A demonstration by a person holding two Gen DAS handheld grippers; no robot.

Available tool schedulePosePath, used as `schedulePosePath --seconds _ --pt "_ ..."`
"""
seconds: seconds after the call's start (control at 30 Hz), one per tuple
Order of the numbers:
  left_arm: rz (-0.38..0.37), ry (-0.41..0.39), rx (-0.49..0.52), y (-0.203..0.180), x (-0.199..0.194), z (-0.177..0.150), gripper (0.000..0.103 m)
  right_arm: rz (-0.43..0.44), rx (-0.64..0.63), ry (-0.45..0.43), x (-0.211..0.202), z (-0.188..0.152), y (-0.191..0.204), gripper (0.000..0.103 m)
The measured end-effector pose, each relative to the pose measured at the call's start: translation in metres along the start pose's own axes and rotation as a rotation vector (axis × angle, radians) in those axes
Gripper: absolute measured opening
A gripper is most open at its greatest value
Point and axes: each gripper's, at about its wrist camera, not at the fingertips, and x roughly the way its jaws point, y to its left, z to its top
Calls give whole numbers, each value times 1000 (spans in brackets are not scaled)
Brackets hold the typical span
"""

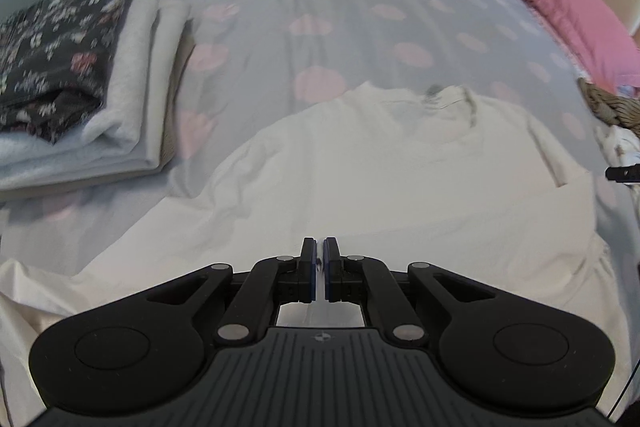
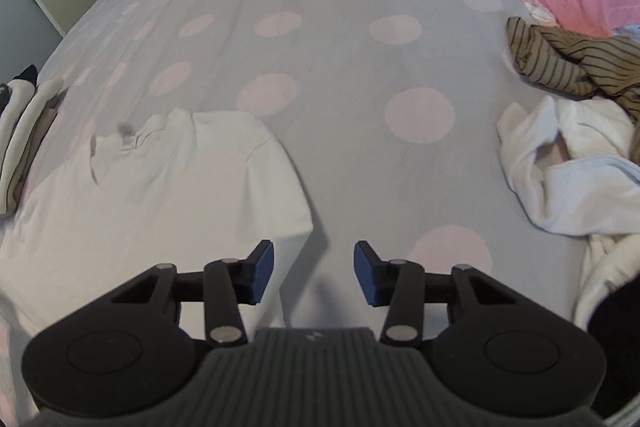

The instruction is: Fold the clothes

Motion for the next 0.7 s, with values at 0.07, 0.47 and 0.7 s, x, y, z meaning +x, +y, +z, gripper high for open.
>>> schedulePosePath --seconds 0.07,0.47,0.7 --pt "9 12 -12 5 6 0 2 13 18 1 10 9 -5 48" --pt "23 44 -33 14 20 1 2 172 138 43 74 36 -17 5" --pt "54 -115 -82 16 -1 18 2 -33 -41 -159 34 54 -5 1"
